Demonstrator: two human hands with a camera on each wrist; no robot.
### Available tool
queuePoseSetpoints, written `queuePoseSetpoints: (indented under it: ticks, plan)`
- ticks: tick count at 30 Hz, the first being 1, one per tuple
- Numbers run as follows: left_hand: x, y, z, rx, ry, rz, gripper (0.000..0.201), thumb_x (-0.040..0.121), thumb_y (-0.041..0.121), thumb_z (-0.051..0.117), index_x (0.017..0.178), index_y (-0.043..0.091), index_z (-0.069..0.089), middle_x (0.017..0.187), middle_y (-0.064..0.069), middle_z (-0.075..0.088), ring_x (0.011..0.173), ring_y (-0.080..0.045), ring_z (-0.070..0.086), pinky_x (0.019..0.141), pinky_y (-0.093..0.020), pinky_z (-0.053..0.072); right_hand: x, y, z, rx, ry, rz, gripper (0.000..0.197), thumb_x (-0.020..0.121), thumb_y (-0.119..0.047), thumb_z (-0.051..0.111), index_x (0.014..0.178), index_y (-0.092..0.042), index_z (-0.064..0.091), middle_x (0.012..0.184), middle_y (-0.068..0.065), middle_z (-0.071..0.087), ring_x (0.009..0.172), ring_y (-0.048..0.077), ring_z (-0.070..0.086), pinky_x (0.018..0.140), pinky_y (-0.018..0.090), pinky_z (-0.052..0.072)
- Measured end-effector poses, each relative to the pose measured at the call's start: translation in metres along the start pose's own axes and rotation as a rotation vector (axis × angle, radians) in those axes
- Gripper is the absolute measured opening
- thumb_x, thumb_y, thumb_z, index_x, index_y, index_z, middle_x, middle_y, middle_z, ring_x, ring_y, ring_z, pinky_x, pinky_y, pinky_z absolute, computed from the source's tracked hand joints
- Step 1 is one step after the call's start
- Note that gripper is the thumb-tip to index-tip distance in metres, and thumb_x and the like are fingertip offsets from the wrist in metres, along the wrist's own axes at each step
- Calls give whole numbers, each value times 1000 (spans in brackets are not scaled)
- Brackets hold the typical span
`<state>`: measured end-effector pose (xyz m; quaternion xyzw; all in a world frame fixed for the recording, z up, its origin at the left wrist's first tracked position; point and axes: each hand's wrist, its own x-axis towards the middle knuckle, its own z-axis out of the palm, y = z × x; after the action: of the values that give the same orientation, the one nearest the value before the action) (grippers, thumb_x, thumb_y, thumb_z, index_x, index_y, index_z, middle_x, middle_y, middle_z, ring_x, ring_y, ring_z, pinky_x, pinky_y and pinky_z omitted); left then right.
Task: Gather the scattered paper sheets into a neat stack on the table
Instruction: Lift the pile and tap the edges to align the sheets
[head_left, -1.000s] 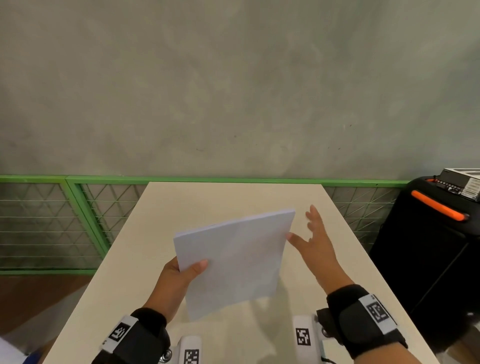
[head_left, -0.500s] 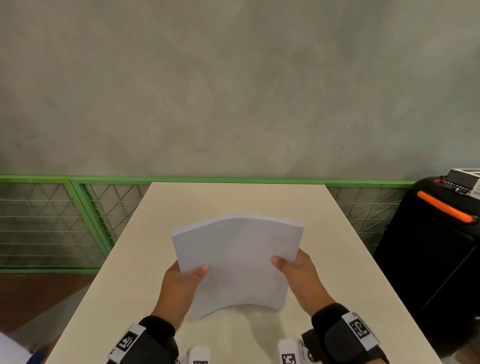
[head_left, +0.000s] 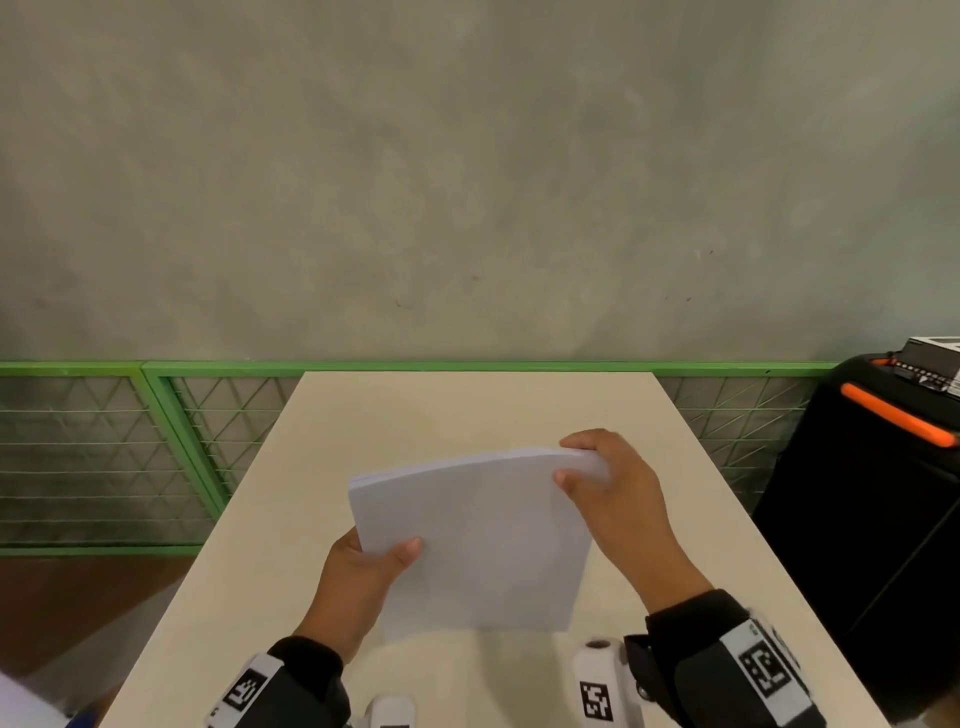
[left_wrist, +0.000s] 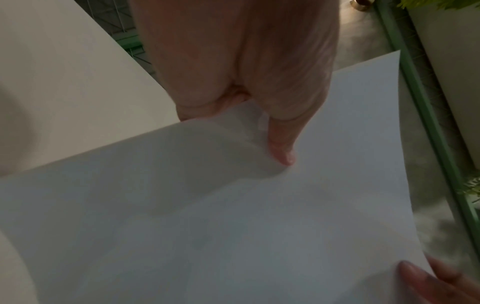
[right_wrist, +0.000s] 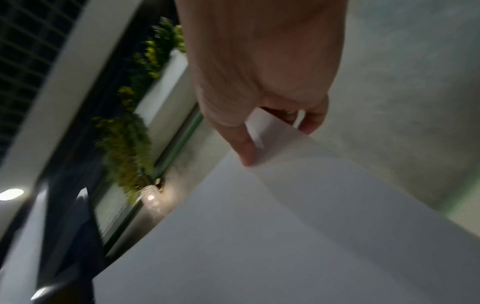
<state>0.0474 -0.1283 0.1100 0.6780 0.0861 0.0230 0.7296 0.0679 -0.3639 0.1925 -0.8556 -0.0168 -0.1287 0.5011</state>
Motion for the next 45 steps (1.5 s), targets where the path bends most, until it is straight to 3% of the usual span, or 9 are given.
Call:
queuePoseSetpoints:
  ticks: [5,11,20,24,29,32,36,40,45]
  plan:
    - [-6,3,4,0,-2,6,15,78,5,71,89,13,68,73,5,76,71,-12,69,56,-17,51,1,-26,16,-784,49,-414,32,56,-15,78,84,-25,70,85,-4,69,86,25,67,87,54,45]
    - [-11,5,7,-48,-26,22,40,52,29,75,88,14,69,75,4,77,64,-8,70,54,-18,53,-8,-49,52,-833,-93,-654,28,51,-12,76,75,-19,62,69,-2,64,66,23,63,67,38,49]
    - [-9,22,5,54,63,141,31,62,20,79,91,21,66,89,-3,74,87,-25,67,62,-21,54,-2,-50,38,-754,-135,-577,9,62,-11,61,66,-16,54,53,-4,56,48,21,53,54,26,28]
    - [-1,28,-1,330,387,161,99,54,28,88,138,23,36,142,-2,36,133,-22,34,108,-42,35,11,-48,12,-515,-108,-308,17,88,-9,48,76,-16,39,66,-2,45,70,25,41,64,31,25]
    - [0,33,-4,101,455,175,134,56,12,88,149,29,-8,149,4,21,137,-19,26,114,-42,26,7,-27,-9,-74,-1,-115,18,76,-26,44,81,-9,45,72,3,51,66,21,47,55,28,33]
    - [2,34,-5,-131,309,183,121,66,4,80,149,31,-4,137,8,38,121,-17,44,103,-37,37,0,-5,-8,123,63,2,26,71,-24,44,89,-6,52,82,9,59,75,26,55,64,33,44]
    - [7,33,-20,-129,77,147,61,57,24,78,114,15,60,109,-3,72,103,-26,66,78,-31,52,-10,29,-4,333,117,120,14,86,-5,49,96,-9,57,90,12,64,78,27,59,66,35,48]
    - [7,26,-19,-108,38,108,35,68,9,74,102,7,64,81,5,78,70,-6,71,57,-17,54,-24,64,10,435,143,243,27,89,5,44,92,-19,58,90,10,64,80,27,59,65,32,48]
    - [0,8,-15,-46,71,60,23,81,-7,61,90,14,63,86,-5,70,73,-19,64,53,-15,53,-40,100,28,549,95,363,35,92,3,42,124,-7,52,112,17,64,101,34,61,87,46,49]
